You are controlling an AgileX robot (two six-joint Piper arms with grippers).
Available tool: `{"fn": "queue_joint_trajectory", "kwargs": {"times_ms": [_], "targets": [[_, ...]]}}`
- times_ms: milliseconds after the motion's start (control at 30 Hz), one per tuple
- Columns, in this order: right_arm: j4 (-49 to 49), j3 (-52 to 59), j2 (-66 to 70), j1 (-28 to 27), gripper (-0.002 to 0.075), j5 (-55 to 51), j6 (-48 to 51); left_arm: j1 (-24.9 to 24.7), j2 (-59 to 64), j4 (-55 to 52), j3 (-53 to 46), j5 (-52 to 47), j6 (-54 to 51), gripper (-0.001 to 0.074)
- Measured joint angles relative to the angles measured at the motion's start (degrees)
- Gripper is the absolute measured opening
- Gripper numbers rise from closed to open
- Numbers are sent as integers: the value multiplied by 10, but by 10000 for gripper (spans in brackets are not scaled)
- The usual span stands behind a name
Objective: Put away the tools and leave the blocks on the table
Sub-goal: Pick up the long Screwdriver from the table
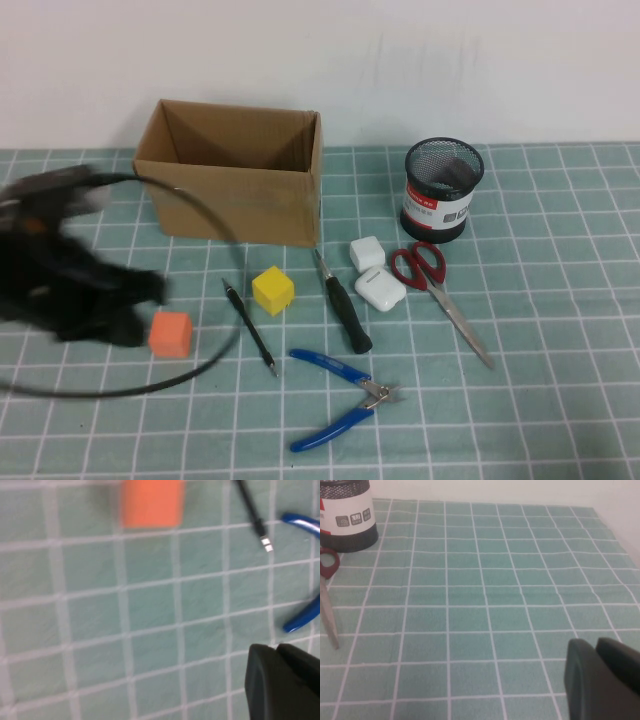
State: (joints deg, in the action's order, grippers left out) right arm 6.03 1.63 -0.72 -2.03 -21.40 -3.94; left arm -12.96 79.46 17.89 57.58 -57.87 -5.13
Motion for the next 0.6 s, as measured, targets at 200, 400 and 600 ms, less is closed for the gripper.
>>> {"fn": "queue_joint_trajectory", "kwargs": {"times_ms": [200, 400, 600], "targets": [[0, 0, 0, 0, -11, 0, 0, -114, 115, -47, 93, 16, 79, -4], [0, 0, 0, 0, -11, 0, 0, -158, 217, -59, 176, 11, 99, -4], [0, 0, 0, 0, -11, 0, 0, -159, 277, -89, 225, -11, 88, 49]]}}
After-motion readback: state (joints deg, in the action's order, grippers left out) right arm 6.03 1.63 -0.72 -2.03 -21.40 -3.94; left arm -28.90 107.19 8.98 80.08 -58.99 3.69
